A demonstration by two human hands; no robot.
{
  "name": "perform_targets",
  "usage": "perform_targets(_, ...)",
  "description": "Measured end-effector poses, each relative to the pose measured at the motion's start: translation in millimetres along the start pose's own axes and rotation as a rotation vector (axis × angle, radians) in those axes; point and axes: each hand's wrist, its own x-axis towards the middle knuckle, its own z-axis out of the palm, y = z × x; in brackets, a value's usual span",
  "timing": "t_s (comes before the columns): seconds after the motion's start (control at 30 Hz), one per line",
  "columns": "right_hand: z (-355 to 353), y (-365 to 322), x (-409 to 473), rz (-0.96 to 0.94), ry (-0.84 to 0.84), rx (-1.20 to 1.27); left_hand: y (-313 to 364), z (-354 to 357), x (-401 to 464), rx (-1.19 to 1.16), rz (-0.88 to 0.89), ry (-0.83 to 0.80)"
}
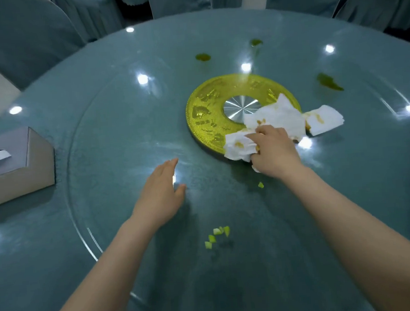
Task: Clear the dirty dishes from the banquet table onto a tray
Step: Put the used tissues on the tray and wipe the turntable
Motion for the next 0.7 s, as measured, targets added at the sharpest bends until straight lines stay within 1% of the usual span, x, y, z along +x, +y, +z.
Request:
perform_targets(0.07, 7, 11, 13, 0.082, -0.158, -0.105, -1, -3, 4, -0.009, 0.015, 0.033)
perform_targets(0.1, 13, 15, 20, 0.095, -0.209, -0.120, -2, -4, 7, -0.016, 0.017, 0.047)
perform_targets(0.17, 22, 19, 31, 0.087, -0.234, -0.102, -4, -6, 10, -0.037, 0.012, 0.066)
perform_targets(0.23, 27, 18, 38, 0.083, -0.198, -0.079, -4, -6, 15, -0.054, 0.002, 0.083)
perform_targets(0.3, 31, 14, 39, 0.077, -0.105, -0.082, -1, -6, 19, -0.080, -0.013, 0.099)
perform_targets(0.37, 35, 12, 38, 0.012, -0.001, -0.099, 5, -6, 21, -0.118, -0.017, 0.107)
perform_targets(0.43, 33, 14, 39, -0.064, 0.030, -0.091, 11, -4, 20, -0.144, -0.004, 0.113)
perform_targets(0.6, 15, 12, 29, -0.045, 0.036, 0.138, 20, 1, 12, -0.182, -0.004, 0.116)
perform_targets(0.63, 11, 12, 22, -0.070, 0.064, 0.179, 22, 3, 10, -0.187, -0.002, 0.112)
perform_targets(0.7, 1, 18, 6, -0.142, 0.190, 0.269, 25, 8, 5, -0.202, 0.005, 0.101)
